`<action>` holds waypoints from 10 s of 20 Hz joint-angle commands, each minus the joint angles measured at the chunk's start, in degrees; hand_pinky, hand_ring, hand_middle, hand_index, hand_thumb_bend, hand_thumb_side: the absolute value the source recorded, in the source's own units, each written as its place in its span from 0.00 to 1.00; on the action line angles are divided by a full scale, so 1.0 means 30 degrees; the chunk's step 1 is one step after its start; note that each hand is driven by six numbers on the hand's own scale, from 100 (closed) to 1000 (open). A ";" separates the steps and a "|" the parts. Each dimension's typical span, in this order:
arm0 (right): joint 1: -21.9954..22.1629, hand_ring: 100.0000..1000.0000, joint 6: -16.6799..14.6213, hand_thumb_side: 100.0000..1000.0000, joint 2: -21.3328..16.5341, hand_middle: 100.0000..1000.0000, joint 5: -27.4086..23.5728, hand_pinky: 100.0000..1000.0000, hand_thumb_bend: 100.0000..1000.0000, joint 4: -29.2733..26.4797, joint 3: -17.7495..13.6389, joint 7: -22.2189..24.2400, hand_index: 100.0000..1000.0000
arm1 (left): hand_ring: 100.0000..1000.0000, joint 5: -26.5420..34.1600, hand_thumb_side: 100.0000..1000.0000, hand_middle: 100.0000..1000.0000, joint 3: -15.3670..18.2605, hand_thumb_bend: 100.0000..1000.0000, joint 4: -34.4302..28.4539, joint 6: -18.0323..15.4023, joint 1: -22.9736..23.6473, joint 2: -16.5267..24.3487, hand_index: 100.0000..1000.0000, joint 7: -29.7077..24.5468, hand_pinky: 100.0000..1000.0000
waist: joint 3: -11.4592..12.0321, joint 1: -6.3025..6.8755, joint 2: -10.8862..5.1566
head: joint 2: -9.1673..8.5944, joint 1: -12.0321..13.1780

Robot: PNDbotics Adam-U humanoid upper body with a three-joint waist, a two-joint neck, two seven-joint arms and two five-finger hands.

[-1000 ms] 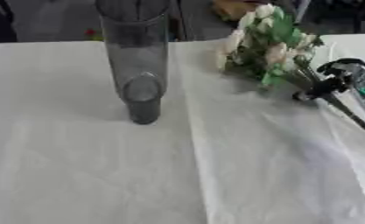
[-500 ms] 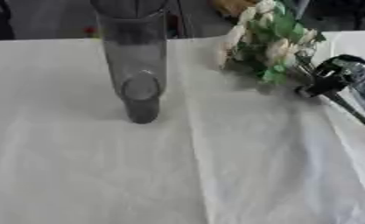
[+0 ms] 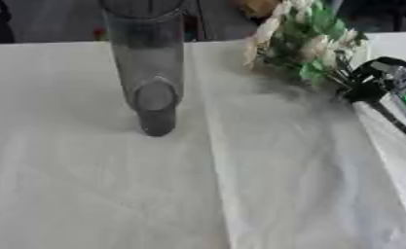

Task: Arrange flowers into the vase.

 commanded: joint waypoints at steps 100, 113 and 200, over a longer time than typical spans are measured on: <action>-0.5439 0.00 -0.4131 0.00 -0.2109 0.00 -2.6532 0.00 0.00 -0.7420 -0.0592 -1.0840 0.03 | 0.78 0.1745 0.56 0.83 0.0205 0.00 -0.0256 0.0587 -0.0024 0.1408 0.84 -0.0060 0.73 | 0.0473 -0.1360 -0.2895 | 0.0049 -0.0041; -0.7726 0.00 -0.5585 0.00 -0.1090 0.00 -2.9252 0.00 0.00 -0.7547 -0.0490 -1.1877 0.03 | 0.78 0.1720 0.56 0.83 -0.0024 0.00 -0.0256 0.0538 0.0010 0.1482 0.84 -0.0319 0.73 | 0.1066 -0.1674 -0.2855 | -0.0353 -0.0678; -0.9086 0.00 -1.4334 0.00 0.5057 0.00 -2.6775 0.00 0.00 -0.9517 0.1062 -0.7215 0.03 | 0.77 0.2369 0.56 0.83 -0.0368 0.00 -0.0256 0.0766 -0.1482 0.0051 0.84 -0.0939 0.73 | 0.3594 -0.2137 -0.1053 | -0.2237 -0.5046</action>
